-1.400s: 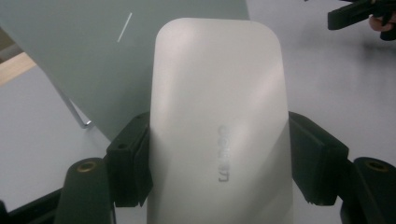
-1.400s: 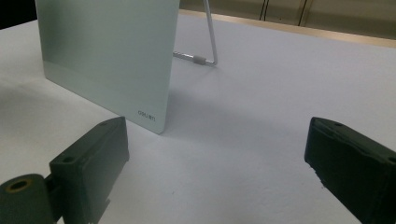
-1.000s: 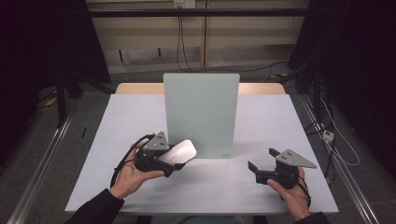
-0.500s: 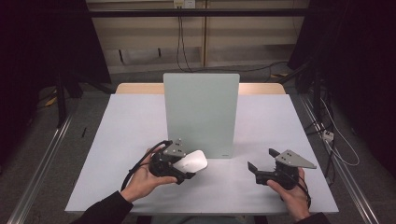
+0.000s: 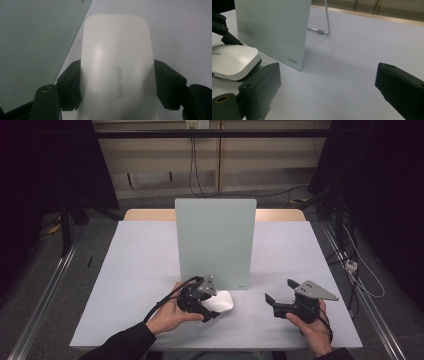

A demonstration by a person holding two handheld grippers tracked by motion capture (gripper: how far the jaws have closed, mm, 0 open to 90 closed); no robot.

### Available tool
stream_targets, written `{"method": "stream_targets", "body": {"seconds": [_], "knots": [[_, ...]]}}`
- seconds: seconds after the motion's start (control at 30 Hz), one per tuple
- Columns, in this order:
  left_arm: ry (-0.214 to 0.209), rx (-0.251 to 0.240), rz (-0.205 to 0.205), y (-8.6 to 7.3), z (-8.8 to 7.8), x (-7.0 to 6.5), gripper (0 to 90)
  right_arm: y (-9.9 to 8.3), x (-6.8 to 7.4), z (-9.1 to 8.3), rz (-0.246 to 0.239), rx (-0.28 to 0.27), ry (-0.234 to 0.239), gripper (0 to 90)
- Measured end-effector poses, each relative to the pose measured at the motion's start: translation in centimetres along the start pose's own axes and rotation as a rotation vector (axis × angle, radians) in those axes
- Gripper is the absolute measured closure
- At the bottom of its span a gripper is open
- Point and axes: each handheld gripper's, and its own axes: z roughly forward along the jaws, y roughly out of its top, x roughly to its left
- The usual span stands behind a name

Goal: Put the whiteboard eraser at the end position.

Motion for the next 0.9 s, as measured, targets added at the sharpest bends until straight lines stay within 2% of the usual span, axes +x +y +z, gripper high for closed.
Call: {"method": "stream_targets", "body": {"seconds": [0.3,0.4,0.43,0.57,0.63,0.9], "knots": [[-0.005,-0.003,-0.012,-0.18,0.42,0.07,31.0,-0.02,-0.1,0.02,0.001,0.002,-0.001,6.3],[0.004,0.008,-0.011,-0.12,0.36,0.04,31.0,-0.07,-0.1,0.02,-0.001,0.001,0.0,6.3],[-0.009,-0.003,-0.026,-0.21,0.43,0.12,31.0,-0.08,-0.12,-0.02,0.0,0.001,-0.002,6.3],[-0.011,-0.005,-0.042,-0.29,0.43,0.12,30.9,-0.09,-0.1,-0.04,0.0,0.002,-0.001,6.3],[-0.003,-0.017,-0.035,-0.41,0.49,0.02,30.9,-0.1,-0.07,-0.02,-0.002,0.003,0.001,6.3],[0.01,-0.051,-0.05,-0.61,0.51,-0.04,29.7,-0.16,-0.21,-0.08,0.008,0.003,0.0,6.3]]}}
